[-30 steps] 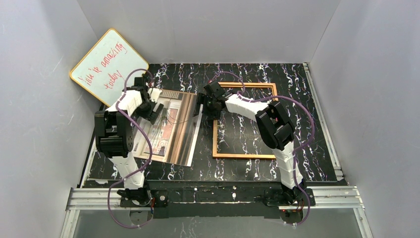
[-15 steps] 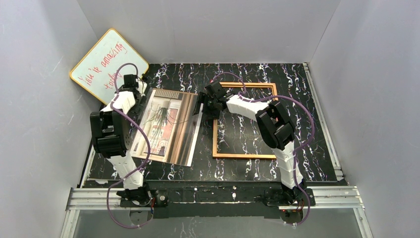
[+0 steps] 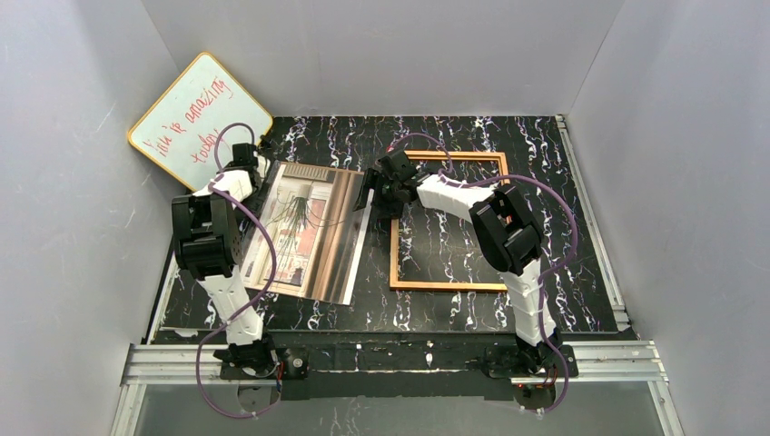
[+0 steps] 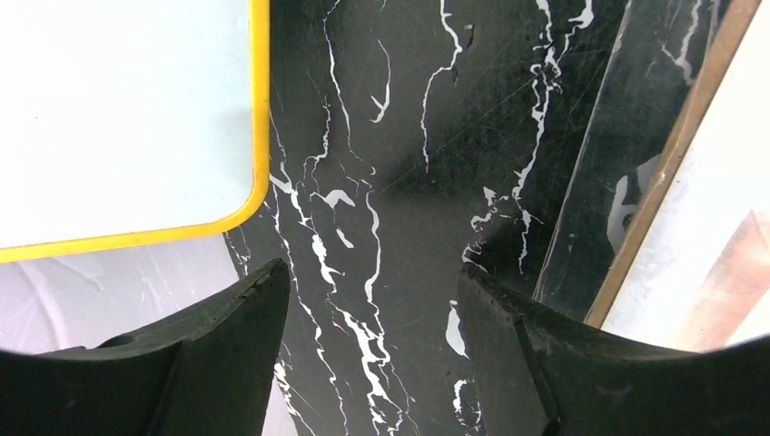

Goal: Put the photo into the frame
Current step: Pick up the photo frame item at the center of the board.

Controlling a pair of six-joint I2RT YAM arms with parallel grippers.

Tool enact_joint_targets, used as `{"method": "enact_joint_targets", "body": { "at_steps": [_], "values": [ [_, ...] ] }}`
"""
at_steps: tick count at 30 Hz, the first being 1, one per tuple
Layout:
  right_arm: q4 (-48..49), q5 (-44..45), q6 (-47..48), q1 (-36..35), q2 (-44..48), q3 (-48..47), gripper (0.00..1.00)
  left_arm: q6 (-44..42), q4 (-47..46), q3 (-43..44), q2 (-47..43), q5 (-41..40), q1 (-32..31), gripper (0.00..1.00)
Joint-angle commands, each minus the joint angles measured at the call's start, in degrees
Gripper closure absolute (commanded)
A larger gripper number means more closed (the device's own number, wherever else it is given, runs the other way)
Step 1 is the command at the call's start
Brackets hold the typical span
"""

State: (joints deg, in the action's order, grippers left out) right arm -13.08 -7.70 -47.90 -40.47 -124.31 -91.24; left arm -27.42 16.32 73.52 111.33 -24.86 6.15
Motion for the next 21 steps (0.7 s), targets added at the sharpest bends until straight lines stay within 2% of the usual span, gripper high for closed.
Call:
{"method": "enact_joint_targets", "body": {
  "at_steps": [1,6,21],
  "values": [
    [-3.8,-0.68,-0.3,-0.4,-1.95,2.61,0.16,3.23,3.27,0.21,-1.36,5.49,-0.34,0.34],
    [-3.55,-2.11,-0.85,-0.38,-2.59,2.27,0.16,4.24,5.39,-0.18,-1.73,9.16,-0.35,0.34],
    [-0.1,-6.21,-2.79,-0.23,-3.11,3.44,0.18,4.23,5.36,-4.01,-2.12,13.31,-0.42,0.34]
  ]
}}
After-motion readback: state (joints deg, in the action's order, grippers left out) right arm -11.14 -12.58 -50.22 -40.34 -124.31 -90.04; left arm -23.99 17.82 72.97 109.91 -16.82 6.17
